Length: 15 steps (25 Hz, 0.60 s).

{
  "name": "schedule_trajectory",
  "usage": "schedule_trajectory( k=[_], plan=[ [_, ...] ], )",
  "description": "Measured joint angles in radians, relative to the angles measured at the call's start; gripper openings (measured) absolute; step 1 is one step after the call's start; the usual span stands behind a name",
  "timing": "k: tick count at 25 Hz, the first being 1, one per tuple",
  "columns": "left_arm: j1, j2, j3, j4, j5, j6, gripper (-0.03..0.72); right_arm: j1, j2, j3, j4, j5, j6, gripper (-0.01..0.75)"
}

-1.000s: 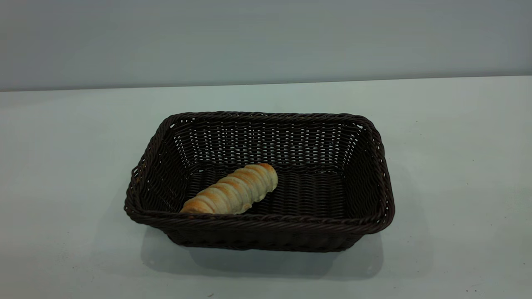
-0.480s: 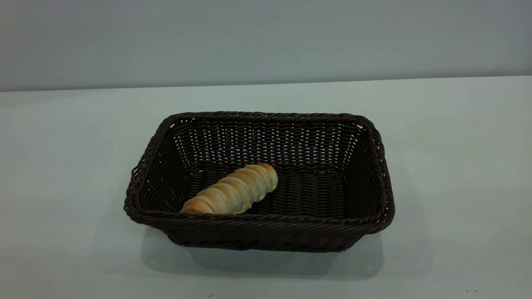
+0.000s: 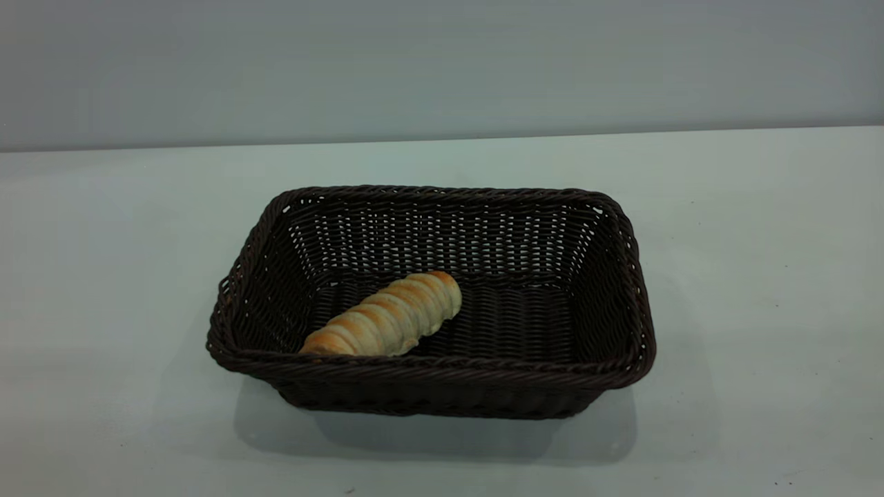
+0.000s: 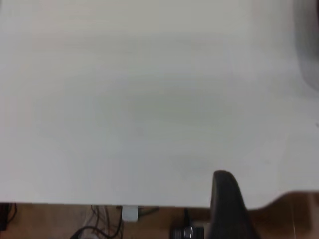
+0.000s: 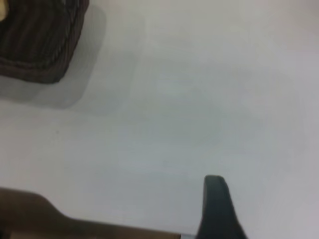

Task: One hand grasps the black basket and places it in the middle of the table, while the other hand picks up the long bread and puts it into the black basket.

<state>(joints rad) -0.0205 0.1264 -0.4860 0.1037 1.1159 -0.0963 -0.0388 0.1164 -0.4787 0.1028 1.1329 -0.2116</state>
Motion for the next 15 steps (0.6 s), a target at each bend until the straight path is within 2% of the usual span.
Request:
schedule_trajectory(
  k=[4,15],
  plan=[
    [0.047,-0.046,0.000,0.000,0.005,0.000,0.473,0.000,-0.055,0.000,0.000,0.001,0.000,0.511],
    [0.050,-0.124,0.000,0.000,0.014,-0.001,0.473,-0.002,-0.133,0.000,0.001,0.007,0.000,0.511]
  ],
)
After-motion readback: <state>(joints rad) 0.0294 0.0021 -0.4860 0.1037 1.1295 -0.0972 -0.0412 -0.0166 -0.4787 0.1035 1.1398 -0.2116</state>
